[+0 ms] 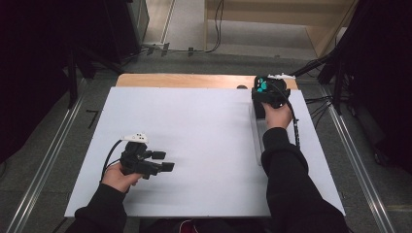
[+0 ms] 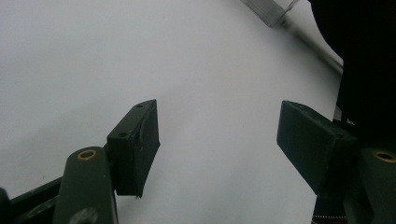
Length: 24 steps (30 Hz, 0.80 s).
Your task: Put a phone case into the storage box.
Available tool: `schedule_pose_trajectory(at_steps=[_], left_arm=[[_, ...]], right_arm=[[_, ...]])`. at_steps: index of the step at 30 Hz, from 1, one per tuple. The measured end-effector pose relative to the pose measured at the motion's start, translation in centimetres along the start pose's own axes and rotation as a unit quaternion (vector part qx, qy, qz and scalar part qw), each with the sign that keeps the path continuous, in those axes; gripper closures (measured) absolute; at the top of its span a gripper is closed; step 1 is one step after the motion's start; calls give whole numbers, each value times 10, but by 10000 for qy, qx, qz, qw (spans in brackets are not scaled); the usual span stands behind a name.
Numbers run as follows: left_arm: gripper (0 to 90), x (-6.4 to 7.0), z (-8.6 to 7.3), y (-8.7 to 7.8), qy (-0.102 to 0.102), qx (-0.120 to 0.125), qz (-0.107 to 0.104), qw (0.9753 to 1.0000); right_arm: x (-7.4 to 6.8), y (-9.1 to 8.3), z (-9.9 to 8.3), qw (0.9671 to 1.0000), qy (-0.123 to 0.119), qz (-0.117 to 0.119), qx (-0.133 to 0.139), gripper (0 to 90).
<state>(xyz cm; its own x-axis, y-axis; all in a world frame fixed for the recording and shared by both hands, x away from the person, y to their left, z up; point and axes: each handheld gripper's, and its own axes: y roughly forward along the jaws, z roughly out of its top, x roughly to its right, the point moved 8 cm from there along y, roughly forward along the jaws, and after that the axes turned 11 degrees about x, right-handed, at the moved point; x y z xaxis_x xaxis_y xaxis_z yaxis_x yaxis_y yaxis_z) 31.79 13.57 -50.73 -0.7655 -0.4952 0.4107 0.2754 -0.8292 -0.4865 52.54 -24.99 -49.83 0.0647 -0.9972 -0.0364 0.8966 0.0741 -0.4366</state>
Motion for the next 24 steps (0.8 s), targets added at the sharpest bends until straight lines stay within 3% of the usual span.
schedule_pose_trajectory(at_steps=[5,12,24], left_arm=[[300,0,1,0,2,10,-11,10000],[300,0,1,0,-3,13,-9,10000],[300,-1,1,1,0,-2,13,10000]], right_arm=[[0,4,-2,10000,17,-34,-21,92],[-1,4,0,9999,140,80,47,4],[2,-15,8,9996,144,225,-18,4]])
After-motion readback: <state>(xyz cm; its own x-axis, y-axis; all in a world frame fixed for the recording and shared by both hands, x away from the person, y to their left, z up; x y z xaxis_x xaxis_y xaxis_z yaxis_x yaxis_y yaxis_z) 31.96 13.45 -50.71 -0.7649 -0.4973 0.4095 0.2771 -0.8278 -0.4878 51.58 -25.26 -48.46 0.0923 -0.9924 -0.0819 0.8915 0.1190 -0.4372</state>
